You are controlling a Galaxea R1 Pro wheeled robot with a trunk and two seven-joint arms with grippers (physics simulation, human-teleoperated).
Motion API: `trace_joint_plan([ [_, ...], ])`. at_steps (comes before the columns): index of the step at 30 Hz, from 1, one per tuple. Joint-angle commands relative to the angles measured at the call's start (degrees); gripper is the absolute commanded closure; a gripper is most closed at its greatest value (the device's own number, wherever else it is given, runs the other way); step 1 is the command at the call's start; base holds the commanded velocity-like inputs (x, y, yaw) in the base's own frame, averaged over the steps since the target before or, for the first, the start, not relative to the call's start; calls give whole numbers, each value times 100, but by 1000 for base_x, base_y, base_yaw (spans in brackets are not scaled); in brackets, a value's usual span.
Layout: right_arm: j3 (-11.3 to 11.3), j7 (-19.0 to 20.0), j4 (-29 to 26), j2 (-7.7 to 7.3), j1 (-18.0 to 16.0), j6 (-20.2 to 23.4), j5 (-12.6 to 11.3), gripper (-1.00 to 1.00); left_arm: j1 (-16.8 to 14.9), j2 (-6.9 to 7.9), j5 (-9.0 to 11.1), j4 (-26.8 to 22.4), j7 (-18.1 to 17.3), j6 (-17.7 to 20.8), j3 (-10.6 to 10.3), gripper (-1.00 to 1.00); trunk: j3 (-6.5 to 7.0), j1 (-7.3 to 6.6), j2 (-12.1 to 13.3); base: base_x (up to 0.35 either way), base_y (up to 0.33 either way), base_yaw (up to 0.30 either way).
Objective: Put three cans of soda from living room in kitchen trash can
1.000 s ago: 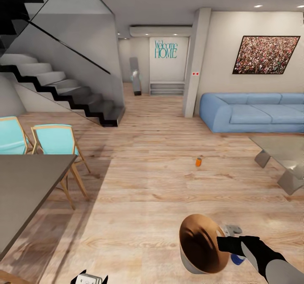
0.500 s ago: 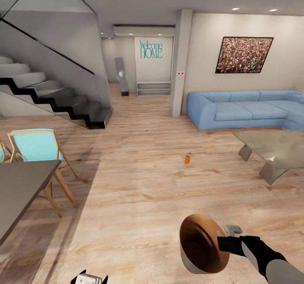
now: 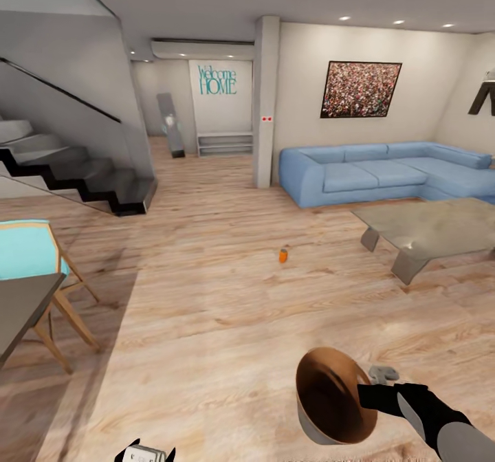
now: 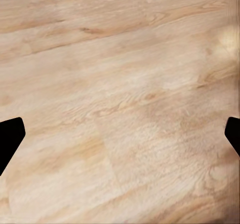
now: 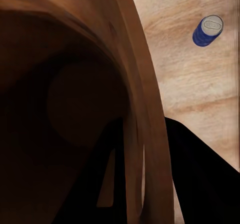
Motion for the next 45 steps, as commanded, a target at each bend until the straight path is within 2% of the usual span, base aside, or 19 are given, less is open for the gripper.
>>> trace_joint_plan([
  [1, -21, -43, -5, 0, -3, 6, -49, 100, 0, 0, 0, 0, 2, 0, 0, -100, 1, 0, -1, 0, 0, -246],
  [9, -21, -47, -4, 0, -3, 6, -47, 100, 0, 0, -7, 0, 9, 5, 0, -100, 1, 0, -1, 0, -40, -244],
  [32, -14, -47, -4, 9, -3, 0, -42, 100, 0, 0, -27, 1, -2, 0, -5, -100, 1, 0, -1, -63, -254, -219],
  [45, -13, -47, -4, 26, -3, -3, -40, 100, 0, 0, 0, 9, -32, 0, 0, -100, 1, 0, -1, -250, 98, -212],
])
